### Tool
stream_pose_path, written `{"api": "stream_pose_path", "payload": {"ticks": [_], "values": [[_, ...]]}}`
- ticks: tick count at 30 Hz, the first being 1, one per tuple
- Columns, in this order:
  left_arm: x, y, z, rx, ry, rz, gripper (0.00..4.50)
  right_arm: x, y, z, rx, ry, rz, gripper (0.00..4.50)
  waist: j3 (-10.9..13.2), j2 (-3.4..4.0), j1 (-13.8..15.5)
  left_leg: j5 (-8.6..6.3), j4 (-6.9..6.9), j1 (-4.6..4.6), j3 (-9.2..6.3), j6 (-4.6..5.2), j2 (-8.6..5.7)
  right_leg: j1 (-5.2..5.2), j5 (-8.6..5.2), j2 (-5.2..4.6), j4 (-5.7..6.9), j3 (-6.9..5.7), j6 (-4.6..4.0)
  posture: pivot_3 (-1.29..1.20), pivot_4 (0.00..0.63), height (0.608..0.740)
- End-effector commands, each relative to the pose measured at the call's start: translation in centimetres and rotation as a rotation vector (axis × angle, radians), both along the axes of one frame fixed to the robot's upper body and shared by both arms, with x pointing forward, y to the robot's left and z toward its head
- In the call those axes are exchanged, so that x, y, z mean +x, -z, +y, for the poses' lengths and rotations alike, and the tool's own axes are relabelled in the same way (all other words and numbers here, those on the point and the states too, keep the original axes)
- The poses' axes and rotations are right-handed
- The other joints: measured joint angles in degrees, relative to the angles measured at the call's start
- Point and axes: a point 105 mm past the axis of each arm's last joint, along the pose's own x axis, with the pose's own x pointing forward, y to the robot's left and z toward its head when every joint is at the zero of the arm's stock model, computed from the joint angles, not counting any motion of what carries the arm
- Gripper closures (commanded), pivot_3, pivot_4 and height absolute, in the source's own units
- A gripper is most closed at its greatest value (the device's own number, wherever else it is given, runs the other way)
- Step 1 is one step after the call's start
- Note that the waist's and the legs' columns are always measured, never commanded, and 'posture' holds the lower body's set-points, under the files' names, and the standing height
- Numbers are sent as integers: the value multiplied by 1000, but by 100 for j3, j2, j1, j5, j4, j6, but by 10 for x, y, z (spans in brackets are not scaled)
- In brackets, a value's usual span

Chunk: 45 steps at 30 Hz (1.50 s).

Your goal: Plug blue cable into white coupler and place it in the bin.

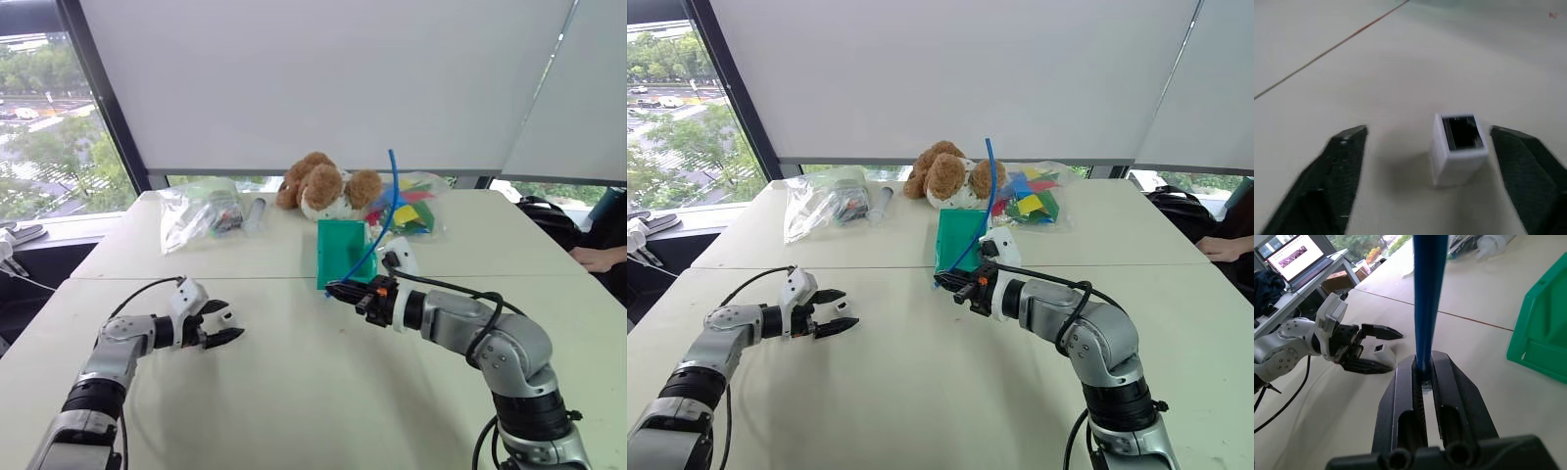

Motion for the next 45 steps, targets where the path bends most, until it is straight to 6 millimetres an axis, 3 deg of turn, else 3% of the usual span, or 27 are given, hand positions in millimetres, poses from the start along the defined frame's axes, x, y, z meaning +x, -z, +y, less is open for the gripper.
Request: {"api": "stream_pose_path", "payload": {"ticks": [1,4,9,12,15,21,31,45], "values": [[4,-8,-2,-6,9,-44,2560,-4,-16,-2,17,7,-76,4500,0,0,-6,0,0,0,1,0,0,-1,0,0,0,0,0,0,150,740],[4,-10,-10,-22,46,-53,4045,-5,-17,-3,7,6,-82,4500,0,0,0,0,0,0,1,0,0,-1,0,0,0,0,0,0,150,740],[-1,-33,-65,-78,312,-73,4088,-10,-23,-6,-117,-92,-151,4500,0,-1,89,0,6,-3,1,0,-7,5,0,-5,-5,-1,0,0,150,740],[-9,-36,-95,-74,459,-63,4088,-12,-24,-8,-181,-158,-180,4500,0,-2,102,-1,9,-5,4,2,-9,7,0,-4,-9,-1,0,0,150,740],[-20,-30,-135,-30,644,-46,4088,-13,-18,-11,-265,-240,-203,4500,0,-2,99,-2,9,-5,4,3,-6,6,0,2,-8,-2,0,0,150,740],[-27,-8,-168,72,780,-41,4088,-8,8,-15,-424,-301,-226,4500,3,-6,41,-2,10,-5,8,4,-4,5,0,8,-8,-3,1,0,150,740],[-28,18,-181,220,828,-36,4088,-15,26,2,-453,-406,-222,4500,5,-10,29,-2,15,-4,2,4,-2,7,0,8,-6,-3,1,0,150,740],[-29,21,-181,214,831,-41,4088,-13,46,11,-515,-452,-223,4500,5,-10,118,-2,24,-3,-1,3,-4,12,1,6,-4,-3,1,0,150,740]]}}
